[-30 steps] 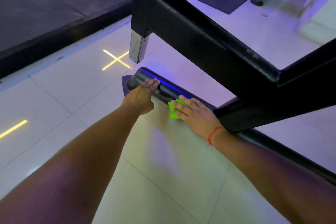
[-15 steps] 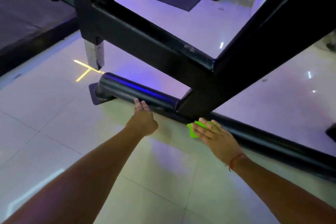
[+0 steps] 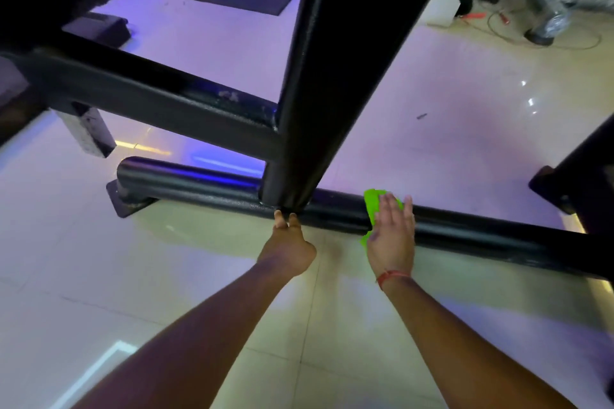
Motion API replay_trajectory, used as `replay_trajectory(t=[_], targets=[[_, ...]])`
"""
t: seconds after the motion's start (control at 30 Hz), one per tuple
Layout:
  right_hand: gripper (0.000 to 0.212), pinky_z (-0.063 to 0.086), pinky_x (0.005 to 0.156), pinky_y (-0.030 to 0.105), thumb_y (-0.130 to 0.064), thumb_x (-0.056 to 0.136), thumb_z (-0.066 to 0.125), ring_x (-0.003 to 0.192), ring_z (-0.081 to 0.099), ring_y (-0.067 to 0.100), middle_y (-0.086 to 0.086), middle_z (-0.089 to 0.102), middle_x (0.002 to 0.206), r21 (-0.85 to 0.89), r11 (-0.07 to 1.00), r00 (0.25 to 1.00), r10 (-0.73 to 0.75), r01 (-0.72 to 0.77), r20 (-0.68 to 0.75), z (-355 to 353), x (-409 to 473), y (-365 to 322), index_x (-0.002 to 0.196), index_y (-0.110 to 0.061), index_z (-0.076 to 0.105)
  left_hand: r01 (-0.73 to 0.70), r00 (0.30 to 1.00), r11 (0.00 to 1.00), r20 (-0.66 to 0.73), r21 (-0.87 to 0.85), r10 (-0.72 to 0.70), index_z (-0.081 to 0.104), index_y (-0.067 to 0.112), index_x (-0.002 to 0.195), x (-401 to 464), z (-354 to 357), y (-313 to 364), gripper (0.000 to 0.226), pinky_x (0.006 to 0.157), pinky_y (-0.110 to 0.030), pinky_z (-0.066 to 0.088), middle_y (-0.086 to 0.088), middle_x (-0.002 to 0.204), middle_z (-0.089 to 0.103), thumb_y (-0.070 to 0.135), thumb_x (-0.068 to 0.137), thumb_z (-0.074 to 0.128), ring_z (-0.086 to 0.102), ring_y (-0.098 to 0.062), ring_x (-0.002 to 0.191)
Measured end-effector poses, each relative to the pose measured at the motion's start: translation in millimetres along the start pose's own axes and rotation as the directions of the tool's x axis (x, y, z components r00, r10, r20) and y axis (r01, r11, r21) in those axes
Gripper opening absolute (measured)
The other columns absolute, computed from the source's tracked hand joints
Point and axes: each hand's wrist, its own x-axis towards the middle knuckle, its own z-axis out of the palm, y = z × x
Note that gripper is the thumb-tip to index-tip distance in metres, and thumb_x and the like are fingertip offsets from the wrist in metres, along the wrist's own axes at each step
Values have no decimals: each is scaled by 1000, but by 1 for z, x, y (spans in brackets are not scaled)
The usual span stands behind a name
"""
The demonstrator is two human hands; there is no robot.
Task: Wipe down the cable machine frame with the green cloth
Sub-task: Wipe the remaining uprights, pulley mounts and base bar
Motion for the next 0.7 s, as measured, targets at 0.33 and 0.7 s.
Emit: replay_trajectory(t=[0.33, 0.7], targets=[[59, 24, 123, 44, -9, 93, 46, 151, 25, 34, 9, 49, 151, -29, 991, 992, -127, 127, 3, -17, 13, 42, 151, -17, 44, -254, 948, 859, -60, 444, 312, 3, 20, 162, -4, 16, 1, 79, 124, -34, 22, 6, 169, -4, 15, 94, 43, 0, -17, 156], [114, 14, 125, 46, -9, 79, 70, 155, -8, 30, 11, -18, 167, -169, 528, 503, -589, 832, 633, -55, 56, 27, 160, -12, -11, -212, 963, 866, -52, 453, 263, 11, 32, 161, -2, -2, -11, 86, 118, -35, 32, 20, 167, -1, 5, 87, 45, 8, -14, 156]])
